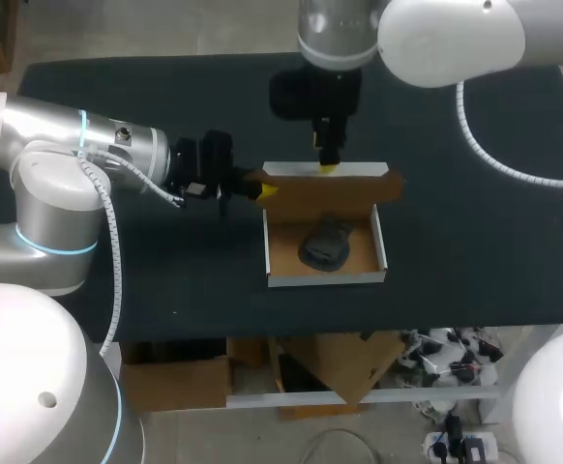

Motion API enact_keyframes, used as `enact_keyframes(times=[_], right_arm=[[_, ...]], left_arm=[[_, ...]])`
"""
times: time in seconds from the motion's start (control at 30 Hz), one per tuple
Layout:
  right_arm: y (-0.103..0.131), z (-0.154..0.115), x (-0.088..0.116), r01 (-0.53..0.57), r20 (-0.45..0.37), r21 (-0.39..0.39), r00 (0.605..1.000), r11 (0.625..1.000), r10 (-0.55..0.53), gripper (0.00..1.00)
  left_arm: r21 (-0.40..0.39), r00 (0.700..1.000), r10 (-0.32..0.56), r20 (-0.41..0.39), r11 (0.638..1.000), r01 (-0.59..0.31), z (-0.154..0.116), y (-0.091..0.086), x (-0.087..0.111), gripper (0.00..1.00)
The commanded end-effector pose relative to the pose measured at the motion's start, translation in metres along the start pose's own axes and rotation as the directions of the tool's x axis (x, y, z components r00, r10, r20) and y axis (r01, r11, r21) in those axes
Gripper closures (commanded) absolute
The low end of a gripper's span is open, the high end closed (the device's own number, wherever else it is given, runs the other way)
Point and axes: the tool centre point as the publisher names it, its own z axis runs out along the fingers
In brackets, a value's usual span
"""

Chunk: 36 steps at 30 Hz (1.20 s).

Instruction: Assemble the packaging by folding the flat box into shape, placing the metal phone stand inside, and closing the box properly

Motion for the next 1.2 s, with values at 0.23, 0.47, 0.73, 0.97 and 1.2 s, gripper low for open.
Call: enact_keyframes(times=[0.23, 0.47, 0.73, 0.97, 1.2], right_arm=[[0.000, 0.009, -0.001, -0.007, -0.008, 0.010, 1.000, 1.000, 0.007, 0.43], [0.000, 0.012, -0.004, -0.006, -0.015, 0.010, 1.000, 1.000, 0.006, 0.44], [0.000, 0.014, -0.006, -0.004, -0.022, 0.007, 1.000, 1.000, 0.005, 0.44], [0.001, 0.018, -0.007, -0.003, -0.032, 0.004, 0.999, 1.000, 0.003, 0.44], [0.002, 0.020, -0.008, -0.003, -0.039, 0.005, 0.999, 1.000, 0.003, 0.48]], left_arm=[[0.001, 1.000, 0.000, 0.004, 1.000, 0.000, 0.000, 0.001, -0.001, 1.00], [0.001, 1.000, 0.000, 0.004, 1.000, 0.000, 0.000, 0.001, -0.001, 1.00], [0.001, 1.000, 0.000, 0.004, 1.000, 0.000, 0.000, 0.001, -0.001, 1.00], [0.001, 1.000, 0.000, 0.004, 1.000, 0.000, 0.000, 0.001, -0.001, 1.00], [0.001, 1.000, 0.000, 0.004, 1.000, 0.000, 0.000, 0.001, -0.001, 1.00]])
